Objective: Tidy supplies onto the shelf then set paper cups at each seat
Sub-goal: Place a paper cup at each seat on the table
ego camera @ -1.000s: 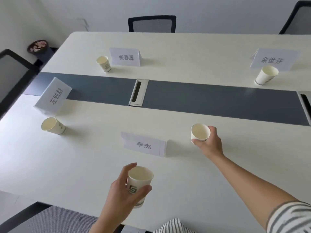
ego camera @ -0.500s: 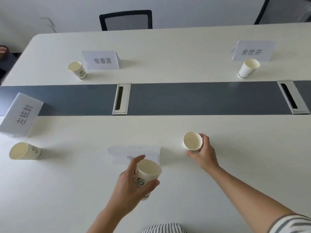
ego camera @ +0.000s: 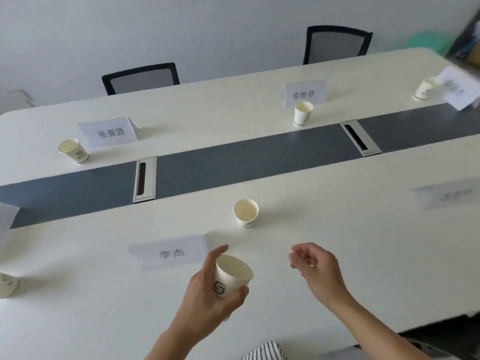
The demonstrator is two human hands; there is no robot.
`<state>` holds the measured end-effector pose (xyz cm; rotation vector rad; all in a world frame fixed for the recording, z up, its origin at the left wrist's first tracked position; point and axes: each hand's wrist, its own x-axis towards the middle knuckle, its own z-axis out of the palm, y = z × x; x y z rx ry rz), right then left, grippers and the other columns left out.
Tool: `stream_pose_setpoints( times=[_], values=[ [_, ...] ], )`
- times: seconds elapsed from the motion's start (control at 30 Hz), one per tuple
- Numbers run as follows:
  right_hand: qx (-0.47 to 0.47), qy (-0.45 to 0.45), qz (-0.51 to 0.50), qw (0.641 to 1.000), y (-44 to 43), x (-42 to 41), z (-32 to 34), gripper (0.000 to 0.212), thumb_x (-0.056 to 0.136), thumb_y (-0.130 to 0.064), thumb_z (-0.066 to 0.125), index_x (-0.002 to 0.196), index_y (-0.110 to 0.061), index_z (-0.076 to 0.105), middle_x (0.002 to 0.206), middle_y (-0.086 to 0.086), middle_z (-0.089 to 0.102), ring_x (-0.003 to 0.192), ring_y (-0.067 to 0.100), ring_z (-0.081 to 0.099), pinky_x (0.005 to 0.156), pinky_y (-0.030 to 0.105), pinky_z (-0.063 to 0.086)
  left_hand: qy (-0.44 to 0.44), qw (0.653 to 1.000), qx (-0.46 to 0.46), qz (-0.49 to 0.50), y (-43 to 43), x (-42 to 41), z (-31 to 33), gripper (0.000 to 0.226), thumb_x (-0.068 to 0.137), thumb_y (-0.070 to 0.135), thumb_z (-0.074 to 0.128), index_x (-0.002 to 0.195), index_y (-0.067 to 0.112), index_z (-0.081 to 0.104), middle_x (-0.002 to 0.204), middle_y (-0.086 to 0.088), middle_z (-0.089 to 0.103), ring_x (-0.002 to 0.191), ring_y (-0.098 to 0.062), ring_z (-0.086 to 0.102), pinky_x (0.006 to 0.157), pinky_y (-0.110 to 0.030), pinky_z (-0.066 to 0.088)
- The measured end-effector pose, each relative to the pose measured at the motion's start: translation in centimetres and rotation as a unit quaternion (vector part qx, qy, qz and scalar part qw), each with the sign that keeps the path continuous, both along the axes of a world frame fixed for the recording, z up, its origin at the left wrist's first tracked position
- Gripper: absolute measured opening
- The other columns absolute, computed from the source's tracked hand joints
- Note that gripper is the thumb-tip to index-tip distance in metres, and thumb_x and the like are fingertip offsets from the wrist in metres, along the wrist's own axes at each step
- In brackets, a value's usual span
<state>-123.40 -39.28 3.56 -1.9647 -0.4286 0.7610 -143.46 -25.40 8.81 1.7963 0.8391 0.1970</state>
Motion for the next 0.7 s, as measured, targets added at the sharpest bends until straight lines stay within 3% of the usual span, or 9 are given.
stream_pose_setpoints(
  times=[0.07, 0.23, 0.33, 0.47, 0.7],
  values=[
    [0.031, 0.013, -0.017, 0.999, -3.1, -1.5, 1.4, 0.008, 0.085, -0.014, 0.070, 0.091, -0.019, 0.070, 0.080, 0.002, 0.074, 0.076, 0.019, 0.071, 0.065, 0.023, 0.051, -0.009, 0.999, 0.004, -0.033, -2.4, 0.2, 0.3, 0.068, 0.068, 0.036, 0.072, 0.126, 0.047, 0.036, 0.092, 0.012, 0.065, 0.075, -0.012, 0.064, 0.062, -0.018, 0.053],
    [0.054, 0.042, -0.079, 0.995, -12.3, -5.2, 3.8, 0.007, 0.084, -0.014, 0.071, 0.090, -0.018, 0.071, 0.078, 0.004, 0.074, 0.073, 0.018, 0.071, 0.065, 0.024, 0.050, 0.007, 0.988, -0.005, -0.154, -9.1, 0.5, 0.5, 0.075, 0.066, 0.031, 0.062, 0.131, 0.049, 0.030, 0.083, -0.001, 0.063, 0.069, -0.012, 0.059, 0.066, -0.025, 0.054],
    [0.069, 0.073, -0.124, 0.987, -17.6, -7.3, 4.6, 0.007, 0.084, -0.010, 0.071, 0.089, -0.014, 0.072, 0.079, 0.008, 0.074, 0.073, 0.023, 0.071, 0.060, 0.019, 0.048, 0.011, 0.974, 0.030, -0.224, -13.2, 1.0, 0.4, 0.078, 0.064, 0.031, 0.059, 0.133, 0.049, 0.026, 0.092, 0.006, 0.060, 0.080, -0.010, 0.058, 0.075, -0.019, 0.048],
    [0.083, 0.099, -0.148, 0.980, -24.1, -9.4, 6.2, 0.004, 0.085, -0.007, 0.069, 0.088, -0.006, 0.072, 0.077, 0.012, 0.073, 0.064, 0.011, 0.066, 0.054, 0.013, 0.047, -0.005, 0.952, 0.047, -0.301, -18.9, 2.4, 0.5, 0.083, 0.065, 0.031, 0.064, 0.136, 0.049, 0.024, 0.106, 0.011, 0.057, 0.092, -0.012, 0.059, 0.084, -0.026, 0.051],
    [0.074, 0.136, -0.213, 0.965, -31.8, -8.5, 7.1, 0.009, 0.085, -0.013, 0.071, 0.088, -0.005, 0.073, 0.066, 0.005, 0.072, 0.054, 0.008, 0.061, 0.047, 0.013, 0.041, -0.047, 0.905, 0.069, -0.417, -27.0, 7.6, 2.1, 0.084, 0.066, 0.035, 0.075, 0.135, 0.043, 0.029, 0.110, 0.018, 0.057, 0.093, -0.009, 0.062, 0.081, -0.024, 0.054]
  ],
)
